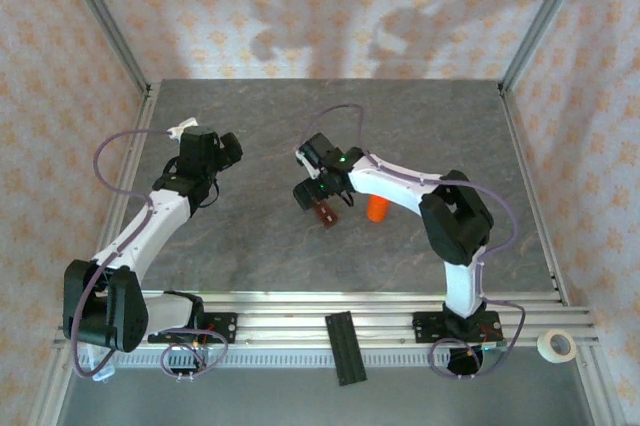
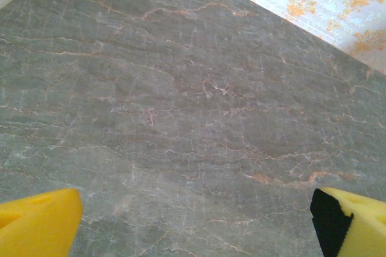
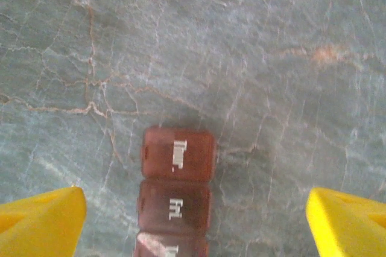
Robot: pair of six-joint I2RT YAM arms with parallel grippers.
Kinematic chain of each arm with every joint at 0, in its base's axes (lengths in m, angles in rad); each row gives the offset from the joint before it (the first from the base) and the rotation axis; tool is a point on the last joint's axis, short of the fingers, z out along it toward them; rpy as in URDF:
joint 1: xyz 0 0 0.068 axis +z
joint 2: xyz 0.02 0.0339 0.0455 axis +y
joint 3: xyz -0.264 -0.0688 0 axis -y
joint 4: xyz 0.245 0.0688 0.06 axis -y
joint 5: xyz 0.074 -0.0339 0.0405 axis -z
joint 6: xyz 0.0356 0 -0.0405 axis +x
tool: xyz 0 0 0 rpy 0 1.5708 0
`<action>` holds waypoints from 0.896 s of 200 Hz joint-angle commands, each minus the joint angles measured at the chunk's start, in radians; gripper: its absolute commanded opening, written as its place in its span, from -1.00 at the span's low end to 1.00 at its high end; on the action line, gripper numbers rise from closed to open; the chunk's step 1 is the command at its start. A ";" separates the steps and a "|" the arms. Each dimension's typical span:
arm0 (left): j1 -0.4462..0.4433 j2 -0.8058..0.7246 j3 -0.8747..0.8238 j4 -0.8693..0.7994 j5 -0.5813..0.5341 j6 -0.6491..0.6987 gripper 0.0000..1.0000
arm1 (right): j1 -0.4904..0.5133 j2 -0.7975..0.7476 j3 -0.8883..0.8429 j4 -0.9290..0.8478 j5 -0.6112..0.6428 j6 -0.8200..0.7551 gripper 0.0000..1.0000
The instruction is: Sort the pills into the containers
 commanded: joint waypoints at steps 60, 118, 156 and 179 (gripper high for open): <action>0.007 0.030 0.009 0.004 0.037 -0.020 1.00 | 0.006 -0.093 -0.155 -0.016 -0.061 0.102 0.76; 0.007 0.044 0.014 -0.009 0.048 -0.050 1.00 | 0.037 -0.064 -0.163 -0.009 -0.014 0.095 0.58; 0.008 0.063 0.033 -0.030 0.060 -0.064 1.00 | 0.064 -0.039 -0.155 -0.013 0.030 0.084 0.51; 0.008 0.075 0.040 -0.035 0.076 -0.072 1.00 | 0.067 -0.026 -0.157 -0.009 0.042 0.083 0.46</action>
